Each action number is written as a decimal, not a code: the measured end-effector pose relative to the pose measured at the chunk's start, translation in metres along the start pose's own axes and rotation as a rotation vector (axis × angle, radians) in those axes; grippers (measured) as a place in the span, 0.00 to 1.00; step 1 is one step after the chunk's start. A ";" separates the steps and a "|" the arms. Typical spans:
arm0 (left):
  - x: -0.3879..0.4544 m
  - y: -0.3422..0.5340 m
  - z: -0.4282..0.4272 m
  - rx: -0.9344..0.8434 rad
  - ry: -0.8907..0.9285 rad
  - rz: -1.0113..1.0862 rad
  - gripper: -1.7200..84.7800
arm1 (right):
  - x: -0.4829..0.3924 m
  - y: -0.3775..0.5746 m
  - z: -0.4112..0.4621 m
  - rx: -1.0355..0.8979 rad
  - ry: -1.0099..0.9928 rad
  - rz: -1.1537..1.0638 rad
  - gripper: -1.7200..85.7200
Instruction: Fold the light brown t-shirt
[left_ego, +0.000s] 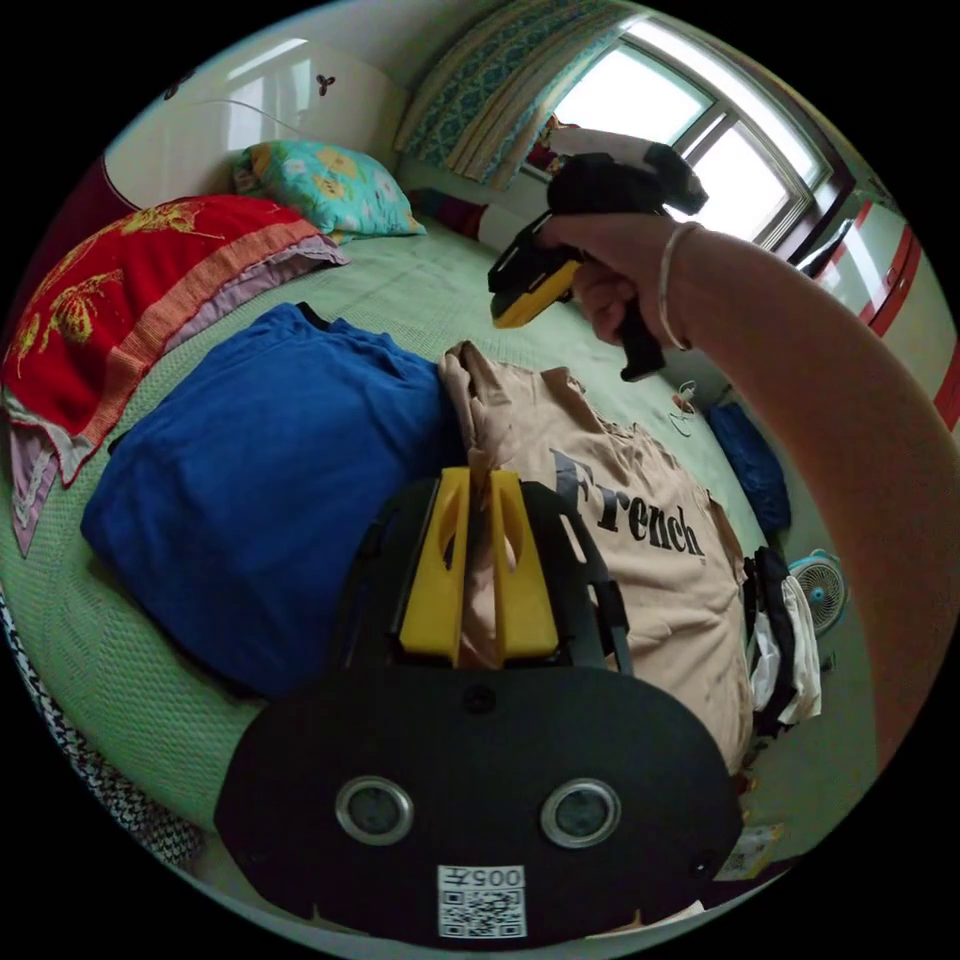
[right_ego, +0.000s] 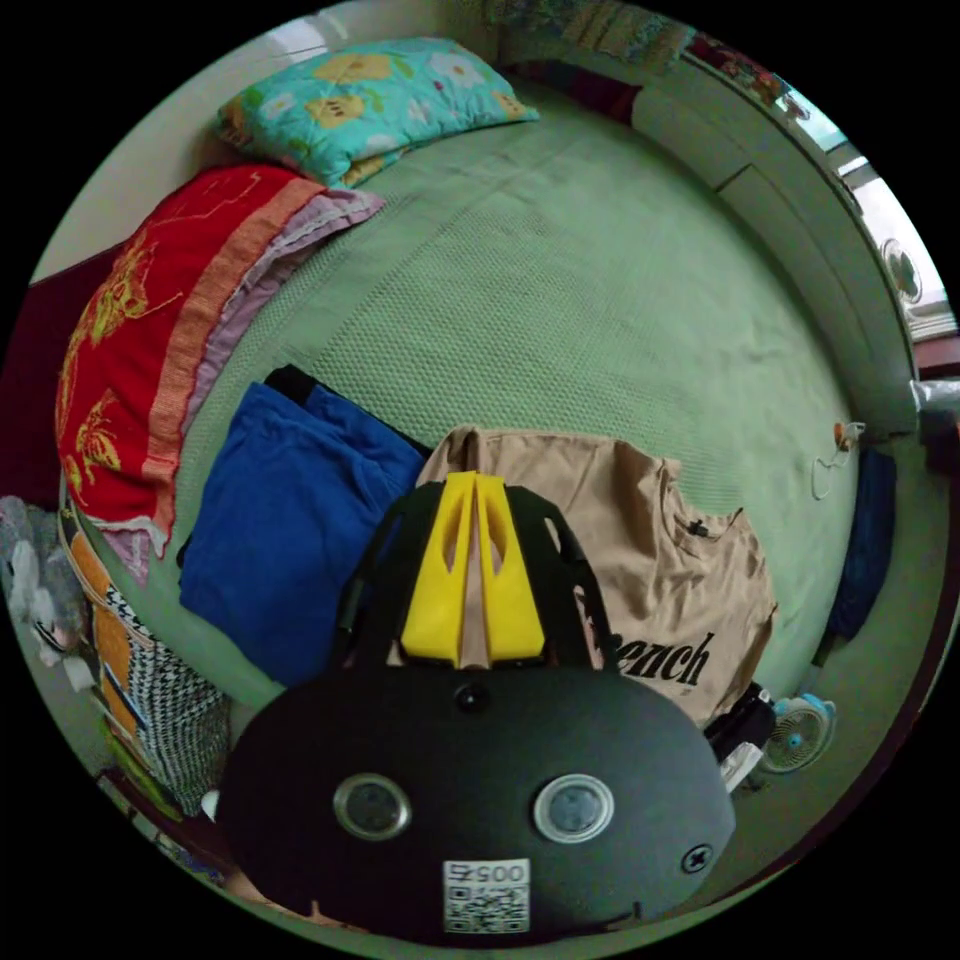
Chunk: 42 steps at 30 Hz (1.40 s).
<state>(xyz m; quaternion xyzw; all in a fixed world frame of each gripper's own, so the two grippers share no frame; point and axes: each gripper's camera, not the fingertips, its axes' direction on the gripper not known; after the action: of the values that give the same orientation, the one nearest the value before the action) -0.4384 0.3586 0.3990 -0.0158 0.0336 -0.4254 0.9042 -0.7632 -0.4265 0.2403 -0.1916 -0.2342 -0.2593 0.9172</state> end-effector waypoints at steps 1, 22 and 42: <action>0.000 0.000 0.001 0.001 0.007 -0.001 0.08 | 0.005 0.001 0.005 0.008 -0.031 0.014 0.03; -0.003 -0.004 0.008 -0.016 -0.026 0.029 0.08 | 0.018 -0.046 0.078 -0.086 0.041 0.003 0.08; 0.038 -0.002 0.017 -0.031 -0.079 0.134 0.08 | 0.156 0.051 0.009 0.159 -0.189 0.054 0.01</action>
<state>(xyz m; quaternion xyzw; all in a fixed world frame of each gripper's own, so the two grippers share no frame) -0.4140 0.3282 0.4139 -0.0443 0.0052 -0.3626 0.9309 -0.6190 -0.4426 0.3183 -0.1481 -0.3341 -0.1960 0.9099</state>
